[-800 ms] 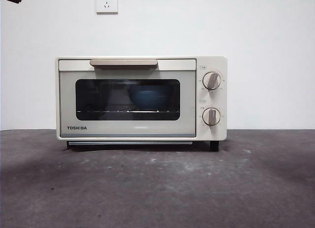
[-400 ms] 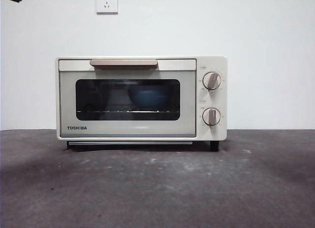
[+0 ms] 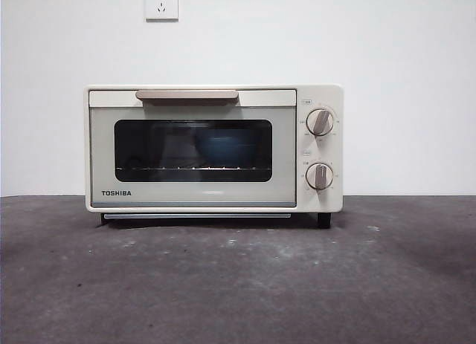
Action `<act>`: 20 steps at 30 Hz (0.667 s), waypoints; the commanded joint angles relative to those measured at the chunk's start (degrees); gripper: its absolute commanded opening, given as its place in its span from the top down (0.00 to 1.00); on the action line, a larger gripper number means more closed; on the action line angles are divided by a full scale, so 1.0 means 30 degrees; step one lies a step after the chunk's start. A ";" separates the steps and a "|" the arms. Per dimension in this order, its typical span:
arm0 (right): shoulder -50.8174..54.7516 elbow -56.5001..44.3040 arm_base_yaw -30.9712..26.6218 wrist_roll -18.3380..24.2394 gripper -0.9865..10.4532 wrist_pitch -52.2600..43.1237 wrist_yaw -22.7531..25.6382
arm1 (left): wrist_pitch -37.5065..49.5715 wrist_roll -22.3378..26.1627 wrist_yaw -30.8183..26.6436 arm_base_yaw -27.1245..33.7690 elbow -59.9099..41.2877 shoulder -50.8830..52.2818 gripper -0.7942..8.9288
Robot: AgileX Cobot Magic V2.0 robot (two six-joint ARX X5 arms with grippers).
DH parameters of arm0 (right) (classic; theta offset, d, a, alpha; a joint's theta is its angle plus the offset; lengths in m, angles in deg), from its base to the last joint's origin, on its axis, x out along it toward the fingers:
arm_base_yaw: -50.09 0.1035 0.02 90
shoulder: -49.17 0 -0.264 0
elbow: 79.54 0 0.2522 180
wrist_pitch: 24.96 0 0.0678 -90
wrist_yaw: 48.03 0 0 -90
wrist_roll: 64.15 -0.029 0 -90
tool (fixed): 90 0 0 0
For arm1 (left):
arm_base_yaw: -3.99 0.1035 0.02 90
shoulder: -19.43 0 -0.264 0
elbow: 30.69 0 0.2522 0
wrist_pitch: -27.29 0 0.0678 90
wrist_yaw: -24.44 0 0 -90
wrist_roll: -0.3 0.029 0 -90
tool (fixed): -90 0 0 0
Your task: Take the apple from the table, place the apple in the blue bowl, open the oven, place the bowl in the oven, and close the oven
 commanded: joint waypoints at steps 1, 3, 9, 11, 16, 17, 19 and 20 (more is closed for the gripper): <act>-0.0044 0.0036 0.0182 0.0102 0.91 -0.0189 0.0073 | 0.1246 0.0670 -0.0007 0.0984 -0.1727 0.1348 0.91; -0.0044 0.0036 0.0182 0.0102 0.91 -0.0189 0.0073 | 0.1763 0.0495 -0.0007 0.1421 -0.3053 0.2310 0.91; -0.0044 0.0036 0.0182 0.0102 0.91 -0.0189 0.0073 | 0.2208 -0.0204 -0.0007 0.1974 -0.6586 0.4255 0.91; -0.0044 0.0036 0.0182 0.0102 0.91 -0.0189 0.0073 | 0.2193 -0.0452 -0.0007 0.2069 -0.7439 0.4656 0.91; -0.0044 0.0036 0.0182 0.0102 0.91 -0.0189 0.0073 | 0.2178 -0.0656 -0.0007 0.2106 -0.8786 0.5340 0.91; -0.0044 0.0036 0.0182 0.0102 0.91 -0.0197 0.0073 | 0.2069 -0.0685 -0.0007 0.2106 -0.8969 0.5493 0.91; -0.0044 0.0036 0.0182 0.0102 0.91 -0.0189 0.0073 | 0.1705 -0.0736 -0.0007 0.2106 -0.9224 0.5814 0.91; -0.0044 0.0036 0.0182 0.0102 0.91 -0.0189 0.0073 | 0.1443 -0.0750 -0.0007 0.2106 -0.9318 0.6003 0.91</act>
